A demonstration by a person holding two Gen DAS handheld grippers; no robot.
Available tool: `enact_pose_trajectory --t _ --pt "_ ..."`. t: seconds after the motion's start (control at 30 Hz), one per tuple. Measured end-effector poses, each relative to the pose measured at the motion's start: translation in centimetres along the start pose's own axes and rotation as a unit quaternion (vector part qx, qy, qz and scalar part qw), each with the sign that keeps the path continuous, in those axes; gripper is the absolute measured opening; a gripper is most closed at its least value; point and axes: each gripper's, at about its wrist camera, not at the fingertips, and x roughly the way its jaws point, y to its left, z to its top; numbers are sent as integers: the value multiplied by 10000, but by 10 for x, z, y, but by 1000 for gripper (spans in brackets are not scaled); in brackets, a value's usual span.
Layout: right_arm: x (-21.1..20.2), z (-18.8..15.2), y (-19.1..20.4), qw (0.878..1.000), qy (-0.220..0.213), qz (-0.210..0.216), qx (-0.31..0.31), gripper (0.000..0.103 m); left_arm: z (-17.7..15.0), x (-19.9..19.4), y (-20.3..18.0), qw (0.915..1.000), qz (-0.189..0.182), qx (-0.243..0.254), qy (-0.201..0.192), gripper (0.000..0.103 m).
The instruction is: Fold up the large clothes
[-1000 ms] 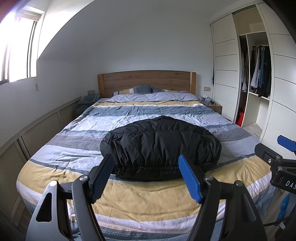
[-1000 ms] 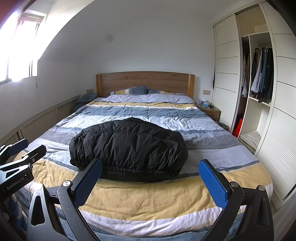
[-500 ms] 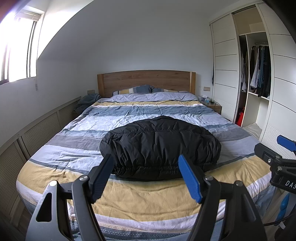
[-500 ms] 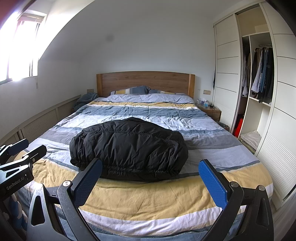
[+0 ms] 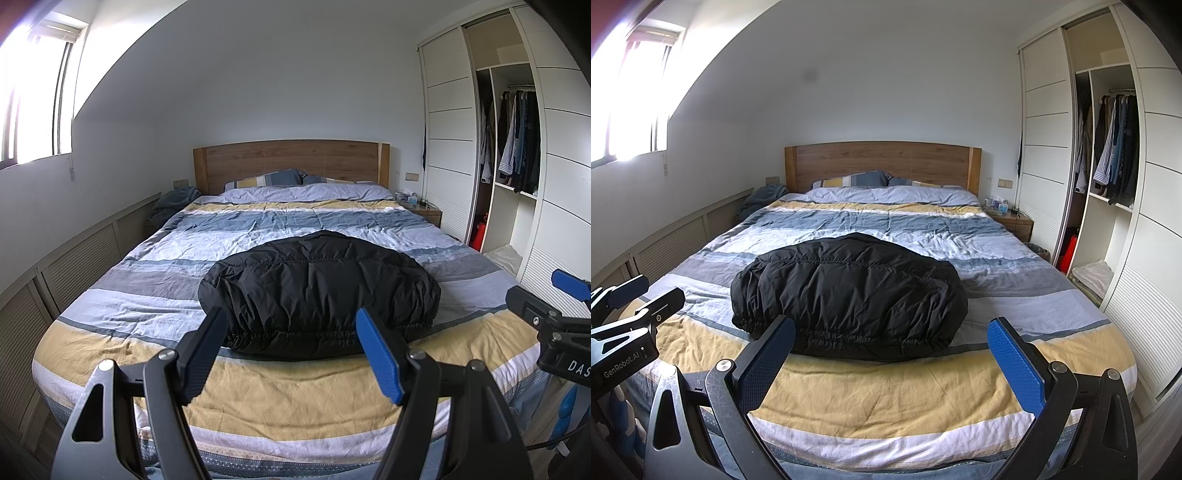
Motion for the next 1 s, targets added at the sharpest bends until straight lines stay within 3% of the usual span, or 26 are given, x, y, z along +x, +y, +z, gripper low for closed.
enact_pose_trajectory --t 1.0 --pt "0 -8 9 10000 51 25 -30 102 -3 -1 -5 10000 26 -8 30 71"
